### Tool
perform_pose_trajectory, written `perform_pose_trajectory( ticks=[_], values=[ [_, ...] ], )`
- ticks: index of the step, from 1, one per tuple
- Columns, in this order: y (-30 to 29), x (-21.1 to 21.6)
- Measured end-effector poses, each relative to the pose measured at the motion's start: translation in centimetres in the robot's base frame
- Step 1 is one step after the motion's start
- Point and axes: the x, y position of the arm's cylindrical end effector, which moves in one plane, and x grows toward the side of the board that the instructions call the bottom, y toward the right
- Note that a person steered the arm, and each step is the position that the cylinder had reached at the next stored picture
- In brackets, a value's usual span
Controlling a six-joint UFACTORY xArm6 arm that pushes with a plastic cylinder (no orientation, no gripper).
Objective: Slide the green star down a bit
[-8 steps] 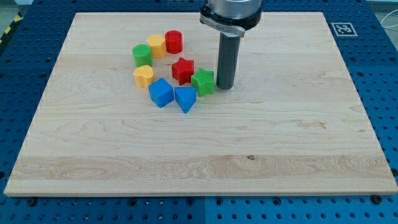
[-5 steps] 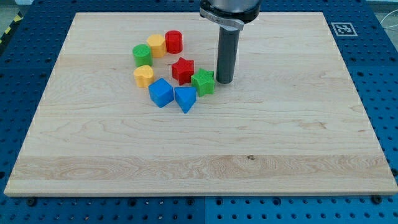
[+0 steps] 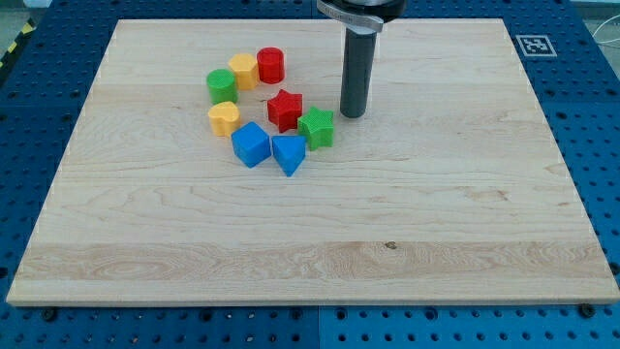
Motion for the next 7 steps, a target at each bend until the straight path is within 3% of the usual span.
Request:
perform_pose_trajectory(
  ticks=[7],
  values=[
    [-1.0, -2.9]
  ],
)
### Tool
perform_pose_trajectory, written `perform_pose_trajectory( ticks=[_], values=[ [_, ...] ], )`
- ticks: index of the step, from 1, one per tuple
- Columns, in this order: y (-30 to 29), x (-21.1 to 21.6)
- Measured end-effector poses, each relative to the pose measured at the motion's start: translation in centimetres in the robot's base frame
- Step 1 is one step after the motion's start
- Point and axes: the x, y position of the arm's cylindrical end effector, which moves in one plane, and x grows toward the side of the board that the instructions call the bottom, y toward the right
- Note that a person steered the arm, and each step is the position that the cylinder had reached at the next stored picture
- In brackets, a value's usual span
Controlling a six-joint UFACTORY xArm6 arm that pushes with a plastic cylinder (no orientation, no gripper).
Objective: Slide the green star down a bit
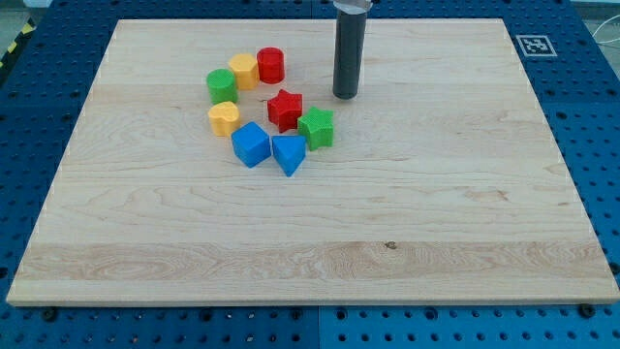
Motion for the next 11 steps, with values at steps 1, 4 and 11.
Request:
perform_pose_trajectory(
  ticks=[1, 4, 11],
  values=[
    [-0.4, 0.0],
    [-2.0, 0.8],
    [-2.0, 3.8]
  ],
)
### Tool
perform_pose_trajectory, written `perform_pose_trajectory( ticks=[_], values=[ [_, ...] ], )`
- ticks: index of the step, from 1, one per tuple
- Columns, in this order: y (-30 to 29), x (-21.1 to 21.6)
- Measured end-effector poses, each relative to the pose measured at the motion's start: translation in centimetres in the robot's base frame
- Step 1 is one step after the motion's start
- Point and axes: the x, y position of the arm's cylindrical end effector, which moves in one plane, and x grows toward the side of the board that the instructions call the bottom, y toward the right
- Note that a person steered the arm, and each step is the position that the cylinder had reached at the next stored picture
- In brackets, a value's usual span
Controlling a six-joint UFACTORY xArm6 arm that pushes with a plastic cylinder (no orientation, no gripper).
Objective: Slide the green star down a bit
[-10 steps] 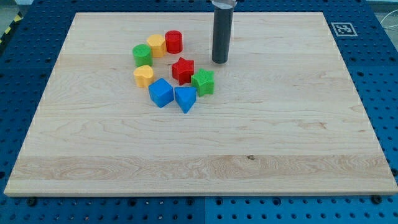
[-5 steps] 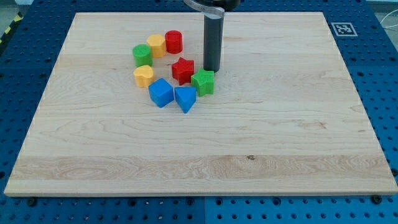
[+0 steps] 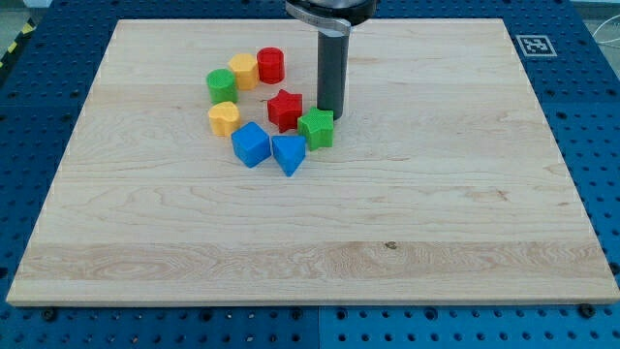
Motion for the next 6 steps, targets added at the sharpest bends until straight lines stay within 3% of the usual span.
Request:
perform_pose_trajectory(
  ticks=[6],
  values=[
    [-0.7, 1.3]
  ],
)
